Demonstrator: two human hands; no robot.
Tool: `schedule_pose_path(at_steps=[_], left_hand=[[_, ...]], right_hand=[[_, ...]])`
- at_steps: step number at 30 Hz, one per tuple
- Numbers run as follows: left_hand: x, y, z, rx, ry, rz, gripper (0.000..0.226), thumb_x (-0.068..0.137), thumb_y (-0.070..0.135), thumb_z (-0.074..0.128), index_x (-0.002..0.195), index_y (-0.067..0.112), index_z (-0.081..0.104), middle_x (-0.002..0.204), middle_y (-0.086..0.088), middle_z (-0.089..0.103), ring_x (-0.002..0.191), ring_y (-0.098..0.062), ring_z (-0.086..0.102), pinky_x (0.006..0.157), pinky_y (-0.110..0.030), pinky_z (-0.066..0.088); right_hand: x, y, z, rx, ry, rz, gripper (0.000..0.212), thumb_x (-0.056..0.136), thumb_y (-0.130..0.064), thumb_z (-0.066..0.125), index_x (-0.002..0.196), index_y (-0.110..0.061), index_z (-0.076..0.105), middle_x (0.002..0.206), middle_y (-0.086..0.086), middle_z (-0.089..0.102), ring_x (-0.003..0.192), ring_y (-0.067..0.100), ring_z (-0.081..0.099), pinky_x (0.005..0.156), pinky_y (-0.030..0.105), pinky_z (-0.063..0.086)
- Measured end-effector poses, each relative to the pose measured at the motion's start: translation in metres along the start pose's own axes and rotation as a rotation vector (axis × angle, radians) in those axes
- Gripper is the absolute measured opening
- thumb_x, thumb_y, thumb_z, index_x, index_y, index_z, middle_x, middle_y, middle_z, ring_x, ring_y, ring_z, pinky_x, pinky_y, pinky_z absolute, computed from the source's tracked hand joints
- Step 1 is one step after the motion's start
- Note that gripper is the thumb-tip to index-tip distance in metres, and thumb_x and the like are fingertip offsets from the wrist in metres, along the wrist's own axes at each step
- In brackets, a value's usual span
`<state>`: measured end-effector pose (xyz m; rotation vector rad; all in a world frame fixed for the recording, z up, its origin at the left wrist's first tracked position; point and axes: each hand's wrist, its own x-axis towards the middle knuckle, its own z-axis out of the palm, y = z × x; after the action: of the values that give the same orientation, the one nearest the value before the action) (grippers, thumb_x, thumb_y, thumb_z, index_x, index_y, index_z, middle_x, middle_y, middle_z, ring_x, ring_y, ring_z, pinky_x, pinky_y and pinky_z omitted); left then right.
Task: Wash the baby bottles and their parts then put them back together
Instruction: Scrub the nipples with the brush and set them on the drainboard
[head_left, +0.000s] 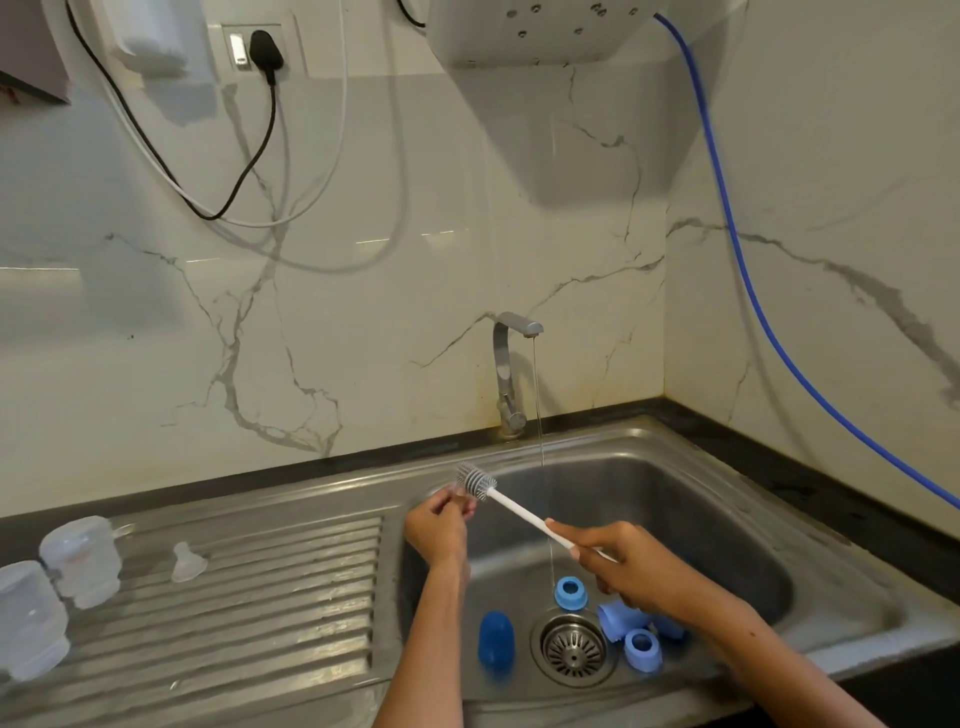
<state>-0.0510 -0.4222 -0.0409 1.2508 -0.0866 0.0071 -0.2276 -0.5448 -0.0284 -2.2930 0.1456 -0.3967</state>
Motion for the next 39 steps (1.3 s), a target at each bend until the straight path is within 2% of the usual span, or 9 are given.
schedule_pose_path(at_steps=[6,11,16,20,23,26,31,34,39], left_hand=[[-0.012,-0.003,0.015,0.124,-0.189,0.106,0.011,0.085,-0.003,0.064,0.092,0.002,0.071,0.077,-0.009,0.072,0.075,-0.020,0.069,0.072,-0.027,0.057],[-0.006,-0.003,0.011,-0.064,-0.030,-0.071,0.011,0.083,-0.006,0.065,0.086,0.004,0.069,0.075,-0.010,0.069,0.070,-0.017,0.066,0.065,-0.023,0.054],[0.000,0.005,0.008,-0.247,0.074,-0.261,0.010,0.082,-0.012,0.061,0.091,-0.009,0.065,0.069,-0.012,0.064,0.064,-0.018,0.060,0.058,-0.023,0.055],[0.012,0.011,-0.006,-0.411,0.114,-0.361,0.024,0.083,-0.013,0.059,0.107,-0.013,0.058,0.078,-0.014,0.062,0.060,-0.015,0.063,0.052,-0.018,0.055],[0.011,0.012,-0.007,-0.392,-0.009,-0.390,0.028,0.086,-0.011,0.057,0.114,-0.013,0.056,0.086,-0.017,0.062,0.073,-0.019,0.062,0.072,-0.029,0.058],[0.003,0.012,0.001,-0.413,-0.137,-0.444,0.019,0.089,-0.010,0.053,0.107,-0.013,0.056,0.085,-0.019,0.063,0.076,-0.023,0.063,0.084,-0.037,0.050],[0.003,0.012,-0.001,-0.416,-0.288,-0.475,0.012,0.091,-0.009,0.050,0.092,-0.006,0.061,0.075,-0.016,0.066,0.070,-0.021,0.066,0.069,-0.036,0.055],[0.003,0.011,-0.002,-0.423,-0.348,-0.482,0.013,0.092,-0.008,0.048,0.096,-0.007,0.060,0.074,-0.017,0.067,0.070,-0.021,0.067,0.061,-0.033,0.060],[0.002,0.014,0.000,-0.342,-0.413,-0.388,0.023,0.096,-0.003,0.043,0.114,0.004,0.055,0.105,-0.021,0.061,0.092,-0.028,0.064,0.067,-0.036,0.058]], right_hand=[[0.018,-0.006,0.009,-0.172,0.075,-0.001,0.043,0.101,-0.020,0.042,0.140,-0.041,0.042,0.062,-0.003,0.043,0.054,0.005,0.038,0.055,0.019,0.035],[0.011,-0.008,0.009,-0.082,0.062,-0.008,0.042,0.101,-0.021,0.045,0.135,-0.046,0.044,0.060,-0.006,0.042,0.051,0.003,0.039,0.049,0.017,0.035],[0.001,-0.010,0.008,0.012,0.024,0.008,0.040,0.100,-0.021,0.047,0.127,-0.052,0.045,0.061,-0.002,0.040,0.057,0.014,0.038,0.048,0.021,0.035],[0.001,-0.009,0.000,-0.045,0.014,0.023,0.040,0.101,-0.019,0.045,0.130,-0.045,0.044,0.057,-0.007,0.039,0.045,0.000,0.038,0.047,0.013,0.034],[0.000,-0.009,-0.003,0.006,0.029,0.047,0.038,0.101,-0.021,0.047,0.124,-0.052,0.046,0.055,-0.009,0.039,0.043,0.001,0.036,0.044,0.015,0.031],[0.002,-0.012,0.000,0.039,0.040,0.062,0.038,0.100,-0.021,0.047,0.122,-0.052,0.047,0.058,-0.005,0.040,0.052,0.008,0.038,0.045,0.020,0.032],[0.007,-0.018,0.003,0.064,0.067,0.088,0.036,0.101,-0.021,0.045,0.126,-0.046,0.046,0.061,-0.001,0.043,0.043,0.001,0.039,0.043,0.016,0.033],[0.010,-0.017,0.001,0.136,0.092,0.121,0.035,0.101,-0.022,0.044,0.126,-0.047,0.048,0.062,0.001,0.044,0.038,0.000,0.036,0.040,0.016,0.032],[0.009,-0.007,-0.011,0.230,0.101,0.149,0.037,0.102,-0.027,0.043,0.131,-0.050,0.045,0.061,0.000,0.046,0.043,0.005,0.035,0.040,0.019,0.032]])
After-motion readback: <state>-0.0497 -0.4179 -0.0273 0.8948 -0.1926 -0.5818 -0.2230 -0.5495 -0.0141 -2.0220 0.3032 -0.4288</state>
